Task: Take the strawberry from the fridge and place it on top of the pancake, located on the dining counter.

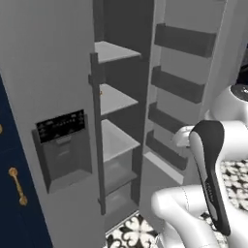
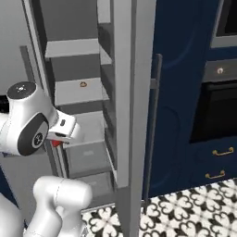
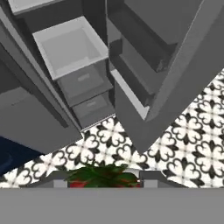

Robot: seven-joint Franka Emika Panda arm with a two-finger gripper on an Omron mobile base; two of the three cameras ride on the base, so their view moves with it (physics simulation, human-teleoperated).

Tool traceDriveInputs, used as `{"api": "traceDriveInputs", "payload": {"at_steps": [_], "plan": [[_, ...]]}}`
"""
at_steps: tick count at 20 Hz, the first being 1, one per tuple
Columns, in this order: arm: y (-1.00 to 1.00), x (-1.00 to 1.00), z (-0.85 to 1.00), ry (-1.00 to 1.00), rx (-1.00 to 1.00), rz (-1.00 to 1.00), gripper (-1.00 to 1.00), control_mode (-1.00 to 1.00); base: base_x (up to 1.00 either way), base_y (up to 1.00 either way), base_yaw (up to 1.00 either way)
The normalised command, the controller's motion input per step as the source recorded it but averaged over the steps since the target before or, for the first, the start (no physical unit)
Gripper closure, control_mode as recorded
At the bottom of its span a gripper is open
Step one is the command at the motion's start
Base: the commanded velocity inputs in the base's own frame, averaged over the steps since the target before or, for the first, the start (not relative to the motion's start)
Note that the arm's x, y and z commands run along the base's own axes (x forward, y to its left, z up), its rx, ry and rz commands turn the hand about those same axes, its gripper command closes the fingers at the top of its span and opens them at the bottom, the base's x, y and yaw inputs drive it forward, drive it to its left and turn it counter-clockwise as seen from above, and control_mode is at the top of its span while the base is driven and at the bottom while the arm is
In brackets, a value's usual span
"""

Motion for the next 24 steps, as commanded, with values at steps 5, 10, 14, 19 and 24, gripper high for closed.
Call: {"api": "traceDriveInputs", "payload": {"at_steps": [5,10,14,19,24], "plan": [[0.0,0.0,0.0,0.0,0.0,0.0,1.0,1.0,-0.25,-0.1,-0.84],[0.0,0.0,0.0,0.0,0.0,0.0,1.0,1.0,-0.13,-0.45,-0.7],[0.0,0.0,0.0,0.0,0.0,0.0,1.0,1.0,0.01,-1.0,-0.65],[0.0,0.0,0.0,0.0,0.0,0.0,1.0,1.0,0.15,-1.0,-0.59],[0.0,0.0,0.0,0.0,0.0,0.0,1.0,1.0,0.8,-1.0,-0.37]]}}
